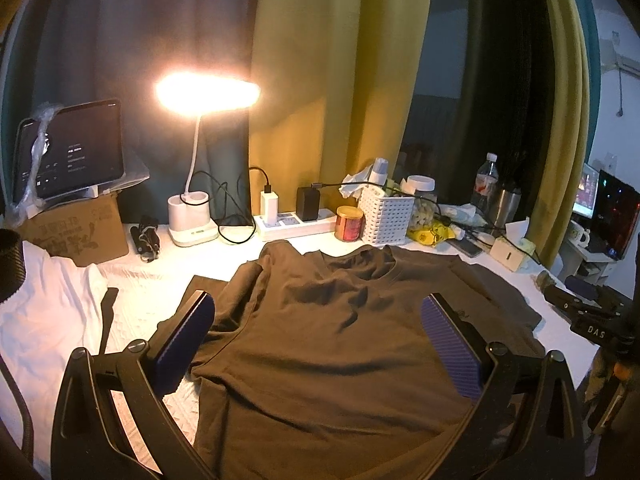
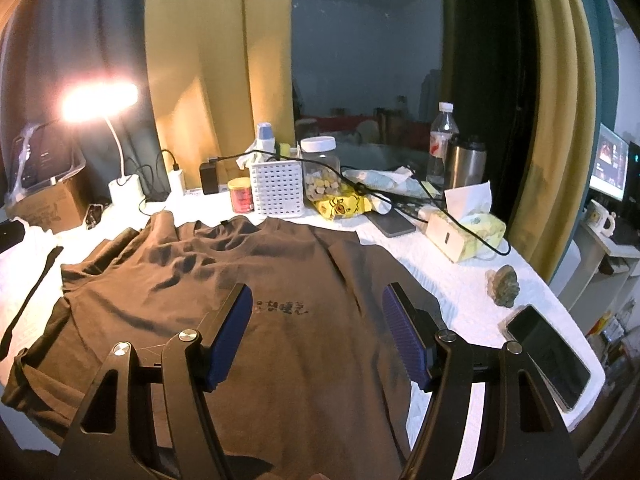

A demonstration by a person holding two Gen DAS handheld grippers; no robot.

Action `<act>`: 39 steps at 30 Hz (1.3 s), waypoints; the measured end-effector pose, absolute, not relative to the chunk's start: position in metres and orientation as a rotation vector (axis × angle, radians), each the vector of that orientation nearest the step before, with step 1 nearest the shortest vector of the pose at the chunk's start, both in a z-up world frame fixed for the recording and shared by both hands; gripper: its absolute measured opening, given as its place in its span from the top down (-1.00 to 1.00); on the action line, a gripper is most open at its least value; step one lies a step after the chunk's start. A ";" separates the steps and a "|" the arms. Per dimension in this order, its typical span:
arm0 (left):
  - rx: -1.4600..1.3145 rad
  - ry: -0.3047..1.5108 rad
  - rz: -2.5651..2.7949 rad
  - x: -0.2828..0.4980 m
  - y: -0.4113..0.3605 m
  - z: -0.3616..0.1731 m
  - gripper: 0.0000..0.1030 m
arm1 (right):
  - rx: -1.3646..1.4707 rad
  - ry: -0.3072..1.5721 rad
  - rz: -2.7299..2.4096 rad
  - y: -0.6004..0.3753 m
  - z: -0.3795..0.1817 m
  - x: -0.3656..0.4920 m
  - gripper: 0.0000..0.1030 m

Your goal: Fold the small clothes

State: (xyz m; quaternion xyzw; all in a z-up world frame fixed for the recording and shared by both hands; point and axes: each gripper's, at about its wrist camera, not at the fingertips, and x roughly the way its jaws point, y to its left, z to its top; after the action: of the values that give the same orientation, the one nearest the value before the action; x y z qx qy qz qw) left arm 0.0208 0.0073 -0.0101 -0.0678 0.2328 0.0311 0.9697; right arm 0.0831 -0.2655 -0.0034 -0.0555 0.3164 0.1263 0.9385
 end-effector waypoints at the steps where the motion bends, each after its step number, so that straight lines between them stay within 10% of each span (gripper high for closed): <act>1: -0.134 0.477 0.068 0.024 0.006 -0.011 -0.97 | -0.112 0.651 0.259 -0.266 -0.005 0.086 -0.38; 39: -0.102 0.736 0.020 0.168 -0.024 -0.074 -0.97 | -0.032 0.896 0.210 -0.342 -0.098 0.237 -0.38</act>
State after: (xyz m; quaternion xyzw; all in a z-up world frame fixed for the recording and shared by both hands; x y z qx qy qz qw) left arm 0.1682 -0.0239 -0.0742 -0.0500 0.3594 0.0097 0.9318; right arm 0.2373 -0.3416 -0.0980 -0.0156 0.4322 0.1012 0.8959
